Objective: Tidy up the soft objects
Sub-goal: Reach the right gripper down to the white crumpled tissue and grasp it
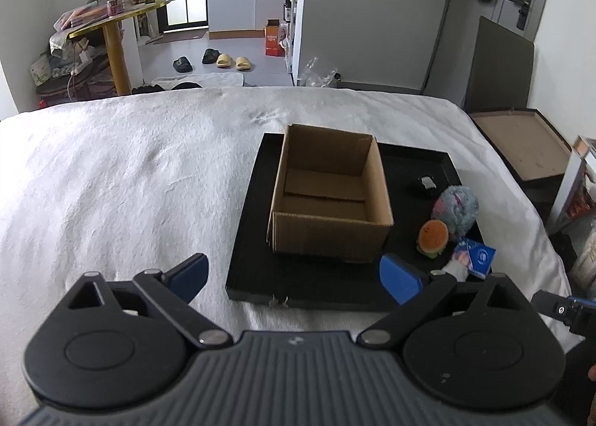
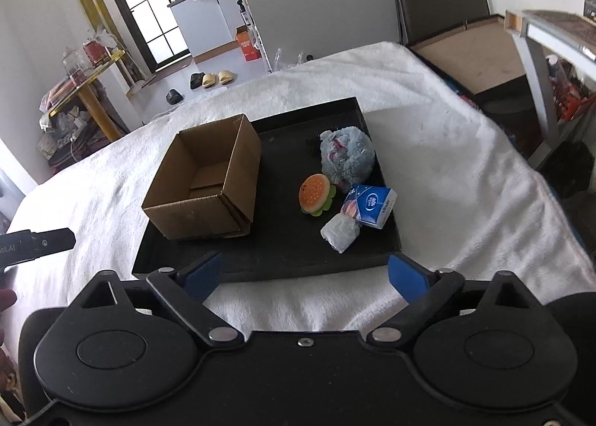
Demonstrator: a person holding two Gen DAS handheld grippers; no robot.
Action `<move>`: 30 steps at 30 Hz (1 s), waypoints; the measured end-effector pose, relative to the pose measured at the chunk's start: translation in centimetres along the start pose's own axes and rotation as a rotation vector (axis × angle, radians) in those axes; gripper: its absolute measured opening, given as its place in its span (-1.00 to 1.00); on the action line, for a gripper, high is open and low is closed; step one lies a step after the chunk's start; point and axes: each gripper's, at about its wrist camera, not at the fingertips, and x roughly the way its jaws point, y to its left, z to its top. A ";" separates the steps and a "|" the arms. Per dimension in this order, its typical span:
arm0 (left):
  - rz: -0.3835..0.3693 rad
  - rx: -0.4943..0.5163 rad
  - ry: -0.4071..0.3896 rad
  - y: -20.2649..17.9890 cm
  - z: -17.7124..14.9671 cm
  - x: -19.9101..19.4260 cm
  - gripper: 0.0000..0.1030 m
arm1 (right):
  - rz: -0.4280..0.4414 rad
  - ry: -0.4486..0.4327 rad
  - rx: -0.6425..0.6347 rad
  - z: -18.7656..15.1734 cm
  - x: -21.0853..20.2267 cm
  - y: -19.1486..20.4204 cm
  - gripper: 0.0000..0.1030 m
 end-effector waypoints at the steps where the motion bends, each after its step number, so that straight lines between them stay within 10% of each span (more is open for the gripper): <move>1: 0.000 -0.007 0.000 0.1 0.3 0.4 0.87 | 0.004 0.003 0.007 0.1 0.4 -0.1 0.77; 30: 0.105 -0.067 0.093 0.3 4.3 15.2 0.15 | -0.033 0.158 0.139 2.3 14.4 -2.9 0.17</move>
